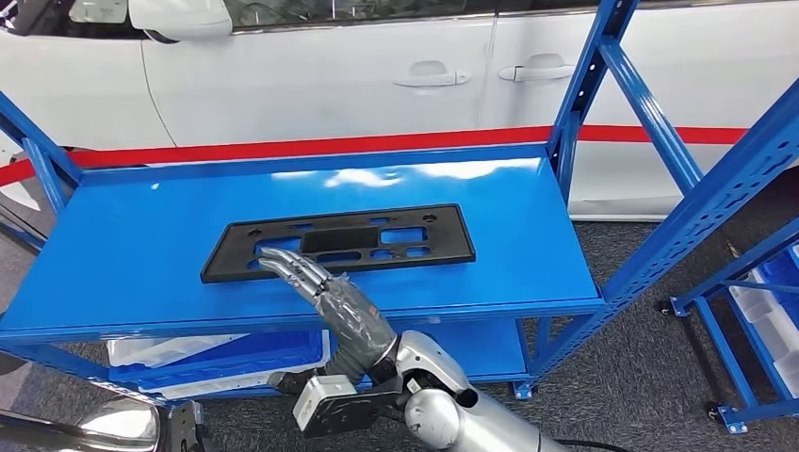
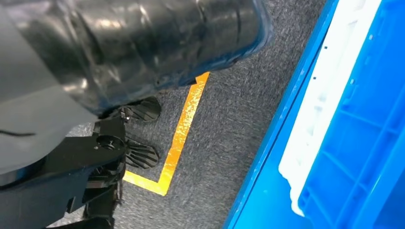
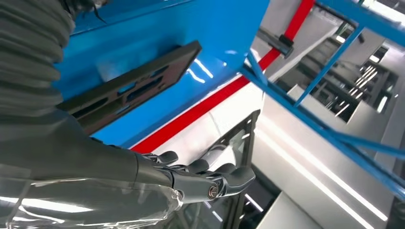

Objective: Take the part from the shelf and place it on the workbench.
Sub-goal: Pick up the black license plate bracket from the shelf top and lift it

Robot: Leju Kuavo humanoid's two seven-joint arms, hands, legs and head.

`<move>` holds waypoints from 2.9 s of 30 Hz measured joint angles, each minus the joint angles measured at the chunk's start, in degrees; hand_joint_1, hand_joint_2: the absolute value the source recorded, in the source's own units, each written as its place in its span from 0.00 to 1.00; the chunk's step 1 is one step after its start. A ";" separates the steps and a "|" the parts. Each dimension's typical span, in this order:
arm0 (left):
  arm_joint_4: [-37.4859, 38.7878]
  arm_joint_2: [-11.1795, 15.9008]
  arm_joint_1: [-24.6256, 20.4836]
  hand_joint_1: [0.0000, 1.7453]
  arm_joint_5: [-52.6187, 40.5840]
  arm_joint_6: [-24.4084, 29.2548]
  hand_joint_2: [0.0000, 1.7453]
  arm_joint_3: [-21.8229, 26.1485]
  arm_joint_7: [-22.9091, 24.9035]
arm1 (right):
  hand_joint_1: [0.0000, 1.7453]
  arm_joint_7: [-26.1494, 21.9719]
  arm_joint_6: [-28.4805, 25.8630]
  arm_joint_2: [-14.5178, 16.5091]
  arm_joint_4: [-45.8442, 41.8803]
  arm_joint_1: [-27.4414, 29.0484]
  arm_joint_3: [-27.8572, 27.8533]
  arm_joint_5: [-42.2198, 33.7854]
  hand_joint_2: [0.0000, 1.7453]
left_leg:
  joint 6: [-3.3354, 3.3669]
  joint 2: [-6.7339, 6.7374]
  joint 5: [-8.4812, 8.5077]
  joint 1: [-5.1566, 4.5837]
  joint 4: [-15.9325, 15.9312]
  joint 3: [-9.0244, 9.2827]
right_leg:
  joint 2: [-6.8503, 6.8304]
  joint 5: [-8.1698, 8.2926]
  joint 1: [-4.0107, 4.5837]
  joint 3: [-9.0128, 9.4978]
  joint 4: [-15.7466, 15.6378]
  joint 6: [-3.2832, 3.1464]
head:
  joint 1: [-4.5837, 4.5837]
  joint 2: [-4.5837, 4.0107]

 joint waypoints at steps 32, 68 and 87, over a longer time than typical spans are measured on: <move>0.01 -0.25 -1.41 0.00 -4.33 1.23 0.00 -4.56 4.49 | 0.00 5.37 -16.42 7.33 38.37 -15.97 0.35 9.98 1.00 | 0.00 0.02 0.01 0.00 0.12 0.31 | 0.04 0.10 0.02 0.01 -0.02 0.06 | 0.00 0.00; 0.07 1.29 0.13 0.00 -5.40 0.92 0.00 -5.79 9.11 | 0.00 12.51 -12.58 10.07 50.64 -15.38 0.52 23.32 1.00 | 0.00 0.03 0.01 0.00 0.12 0.30 | 0.05 0.10 0.01 0.01 -0.04 0.06 | 0.01 0.00; 0.49 1.78 0.19 0.00 -5.36 0.62 0.00 -6.06 9.38 | 0.00 21.32 -13.30 8.46 52.16 -17.71 1.53 35.52 1.00 | 0.00 0.05 0.01 -0.01 0.13 0.44 | 0.08 0.11 0.01 0.11 -0.05 0.06 | 0.00 0.00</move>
